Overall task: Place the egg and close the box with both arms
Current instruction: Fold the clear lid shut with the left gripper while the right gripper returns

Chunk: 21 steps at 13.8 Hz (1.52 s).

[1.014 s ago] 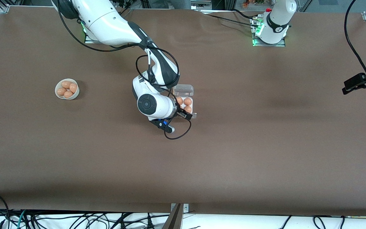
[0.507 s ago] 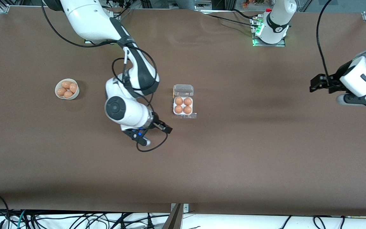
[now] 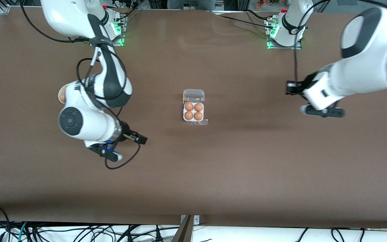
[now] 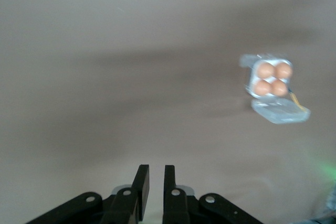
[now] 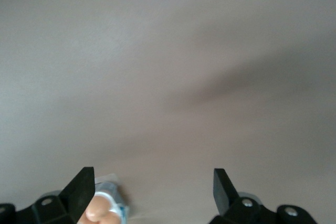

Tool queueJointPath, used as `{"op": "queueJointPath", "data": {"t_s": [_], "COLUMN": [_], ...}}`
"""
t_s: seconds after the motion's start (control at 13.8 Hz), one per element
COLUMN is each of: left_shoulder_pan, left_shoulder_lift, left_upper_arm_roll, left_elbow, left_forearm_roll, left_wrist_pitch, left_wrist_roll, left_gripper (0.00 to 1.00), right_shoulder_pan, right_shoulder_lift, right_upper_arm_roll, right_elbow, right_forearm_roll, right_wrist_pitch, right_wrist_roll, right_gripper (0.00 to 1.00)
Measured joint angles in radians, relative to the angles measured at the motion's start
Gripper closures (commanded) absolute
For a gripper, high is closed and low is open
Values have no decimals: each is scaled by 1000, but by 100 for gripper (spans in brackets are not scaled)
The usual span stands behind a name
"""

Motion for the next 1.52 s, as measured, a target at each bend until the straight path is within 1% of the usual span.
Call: {"op": "queueJointPath", "data": {"t_s": [0.07, 0.14, 0.22, 0.36, 0.43, 0.51, 0.72, 0.8, 0.94, 1.09, 1.23, 1.38, 1.52], "left_shoulder_pan": [-43, -82, -112, -148, -160, -173, -226, -249, -289, -322, -365, -402, -434], "left_shoulder_lift": [20, 40, 60, 96, 114, 128, 187, 208, 245, 280, 320, 356, 383], "left_upper_arm_roll": [-2, -2, -3, -3, -3, -3, -3, -3, -3, -3, -3, -2, -2], "left_elbow": [0, 1, 1, 2, 2, 2, 2, 3, 5, 13, 25, 32, 34], "left_forearm_roll": [-14, -33, -61, -114, -126, -138, -199, -205, -230, -252, -253, -253, -253], "left_wrist_pitch": [0, 0, 0, 1, 1, 1, 1, 3, 7, 9, 12, 50, 117], "left_wrist_roll": [-34, -62, -88, -140, -164, -176, -220, -233, -247, -256, -294, -326, -369], "left_gripper": [92, 92, 92, 92, 92, 92, 92, 93, 93, 93, 93, 94, 94], "right_shoulder_pan": [-25, -57, -99, -219, -278, -313, -400, -417, -439, -478, -533, -554, -554], "right_shoulder_lift": [-17, -44, -82, -187, -258, -322, -526, -580, -654, -692, -708, -708, -703], "right_upper_arm_roll": [-4, -1, 17, 105, 149, 169, 229, 238, 246, 251, 284, 321, 341], "right_elbow": [-7, -24, -49, -118, -164, -205, -314, -339, -371, -397, -437, -470, -487], "right_forearm_roll": [-10, -43, -110, -268, -324, -348, -383, -394, -418, -420, -420, -420, -420], "right_wrist_pitch": [-9, -14, -20, -26, -28, -30, -63, -100, -153, -156, -124, -58, -31], "right_wrist_roll": [-66, -139, -219, -342, -378, -393, -401, -401, -401, -403, -413, -417, -417], "right_gripper": [0, 0, 0, 0, 0, 0, 0, 0, 0, 0, 0, 0, 0]}}
